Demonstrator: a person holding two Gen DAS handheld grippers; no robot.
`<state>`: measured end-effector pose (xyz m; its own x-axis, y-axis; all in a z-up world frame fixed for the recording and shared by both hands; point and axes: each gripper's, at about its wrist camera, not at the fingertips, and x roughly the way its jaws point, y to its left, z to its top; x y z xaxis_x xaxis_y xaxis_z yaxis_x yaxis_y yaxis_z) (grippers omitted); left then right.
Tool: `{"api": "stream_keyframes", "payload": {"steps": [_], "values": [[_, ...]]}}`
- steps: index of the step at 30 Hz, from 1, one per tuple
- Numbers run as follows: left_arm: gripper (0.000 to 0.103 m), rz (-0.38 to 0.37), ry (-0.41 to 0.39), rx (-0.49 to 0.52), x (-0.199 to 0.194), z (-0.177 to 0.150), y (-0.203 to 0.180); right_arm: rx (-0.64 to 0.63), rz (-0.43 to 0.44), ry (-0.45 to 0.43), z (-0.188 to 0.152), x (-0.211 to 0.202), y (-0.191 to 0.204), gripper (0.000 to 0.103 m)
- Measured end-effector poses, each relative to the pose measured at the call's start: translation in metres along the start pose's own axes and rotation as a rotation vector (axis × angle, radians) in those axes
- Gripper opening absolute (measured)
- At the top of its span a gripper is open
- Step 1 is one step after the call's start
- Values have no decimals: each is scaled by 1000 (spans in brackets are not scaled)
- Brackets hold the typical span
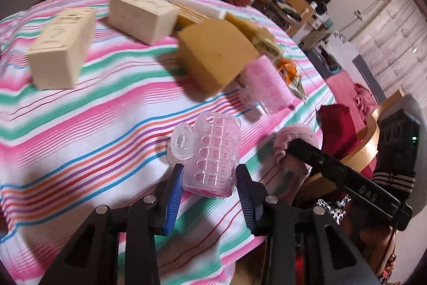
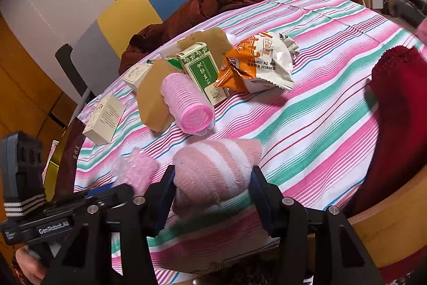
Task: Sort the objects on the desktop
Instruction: 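Carry both held items over the gold tray and open both tools to drop them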
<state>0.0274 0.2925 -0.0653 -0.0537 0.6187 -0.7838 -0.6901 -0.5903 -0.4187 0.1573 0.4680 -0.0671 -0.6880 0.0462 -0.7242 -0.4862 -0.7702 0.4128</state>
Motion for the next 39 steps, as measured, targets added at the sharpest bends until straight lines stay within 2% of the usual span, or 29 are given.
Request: {"api": "stream_keyframes", "payload": {"steps": [7,10,18,24,30,35,39], "values": [[39,63,-110,-26,-37,-19,16,-61,28,-7,-11,4,29,56],[39,60,-147,-53,-58,-26,27,-106,61,5,-18,9,53,56],[39,98,-283,-137,-139,-39,71,-253,189,29,-19,25,145,57],[39,182,-360,-230,-193,-43,131,-406,290,18,-13,38,242,57],[39,302,-406,-310,-236,-33,204,-537,333,43,-9,66,341,57],[39,353,-385,-381,-242,-17,270,-609,327,79,-10,100,408,57],[40,369,-366,-423,-236,-4,310,-597,322,124,-8,147,449,57]]}}
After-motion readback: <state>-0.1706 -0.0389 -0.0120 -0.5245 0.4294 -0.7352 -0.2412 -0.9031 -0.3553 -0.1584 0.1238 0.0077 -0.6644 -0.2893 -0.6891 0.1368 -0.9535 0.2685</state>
